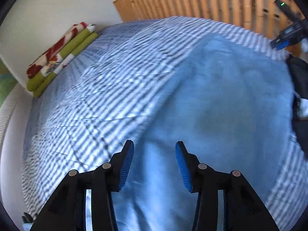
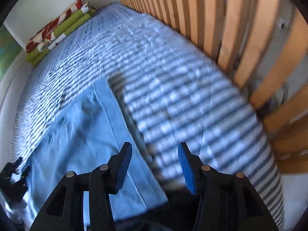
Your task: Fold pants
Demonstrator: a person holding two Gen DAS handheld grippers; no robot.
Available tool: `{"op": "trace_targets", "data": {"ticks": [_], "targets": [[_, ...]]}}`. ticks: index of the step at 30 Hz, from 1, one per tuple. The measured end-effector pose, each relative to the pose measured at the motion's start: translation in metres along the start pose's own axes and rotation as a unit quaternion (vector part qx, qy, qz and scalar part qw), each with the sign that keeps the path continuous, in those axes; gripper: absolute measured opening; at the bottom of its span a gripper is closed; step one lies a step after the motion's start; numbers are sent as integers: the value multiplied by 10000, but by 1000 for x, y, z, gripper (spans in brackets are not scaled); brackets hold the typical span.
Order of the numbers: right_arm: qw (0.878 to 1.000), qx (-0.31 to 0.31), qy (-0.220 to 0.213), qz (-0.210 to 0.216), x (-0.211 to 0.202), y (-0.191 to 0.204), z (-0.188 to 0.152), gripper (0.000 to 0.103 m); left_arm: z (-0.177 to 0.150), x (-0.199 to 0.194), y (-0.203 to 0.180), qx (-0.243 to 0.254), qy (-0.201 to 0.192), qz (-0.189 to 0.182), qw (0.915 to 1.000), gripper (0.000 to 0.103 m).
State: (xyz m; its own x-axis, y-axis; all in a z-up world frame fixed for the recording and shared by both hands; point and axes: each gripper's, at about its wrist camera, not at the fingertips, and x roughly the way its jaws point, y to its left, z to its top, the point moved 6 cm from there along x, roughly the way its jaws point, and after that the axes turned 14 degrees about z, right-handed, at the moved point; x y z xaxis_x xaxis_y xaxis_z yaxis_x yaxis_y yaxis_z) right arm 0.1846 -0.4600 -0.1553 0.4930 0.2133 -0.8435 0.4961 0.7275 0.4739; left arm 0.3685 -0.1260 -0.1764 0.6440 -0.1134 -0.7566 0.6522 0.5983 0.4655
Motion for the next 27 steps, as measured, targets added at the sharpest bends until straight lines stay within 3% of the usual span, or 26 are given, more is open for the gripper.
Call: {"op": "trace_targets", "data": {"ticks": [3,6,8,10,12,15,19,20,22,23,24,25,27], "targets": [[9986,219,453,-170,15,-22,-33,49,-12,-23,-23,104,42,-375,9992,48],[9988,-247,349,-230,1,-18,-57,49,-25,-41,-41,65,144,-680,9976,48],[9895,-727,569,-1116,-4,-17,-73,49,-28,-49,-52,50,171,-842,9963,48],[9801,-1019,562,-1609,-14,-13,-82,49,-25,-54,-69,48,153,-1089,9939,48],[9818,-1114,370,-1491,-27,3,-84,49,-18,-59,-94,152,102,-1265,9918,48],[9870,-1121,135,-1143,-35,34,-79,53,-2,-61,-136,506,-97,-1451,9881,57],[9949,-428,365,-842,-11,29,-63,58,13,-51,-181,937,-165,-1397,9856,57],[9950,-225,474,-849,-5,19,-61,58,15,-46,-186,993,-120,-1324,9861,54],[9947,198,675,-756,12,5,-59,57,19,-40,-188,898,-2,-1481,9849,18],[9949,353,690,-647,16,2,-57,55,22,-40,-185,739,52,-1649,9835,16],[9959,431,626,-483,15,4,-55,41,24,-38,-179,620,51,-1694,9836,13],[9968,438,601,-302,14,9,-53,18,26,-37,-172,497,39,-1740,9835,6],[9975,407,501,-292,9,19,-49,5,29,-37,-161,280,56,-1832,9827,5]]}}
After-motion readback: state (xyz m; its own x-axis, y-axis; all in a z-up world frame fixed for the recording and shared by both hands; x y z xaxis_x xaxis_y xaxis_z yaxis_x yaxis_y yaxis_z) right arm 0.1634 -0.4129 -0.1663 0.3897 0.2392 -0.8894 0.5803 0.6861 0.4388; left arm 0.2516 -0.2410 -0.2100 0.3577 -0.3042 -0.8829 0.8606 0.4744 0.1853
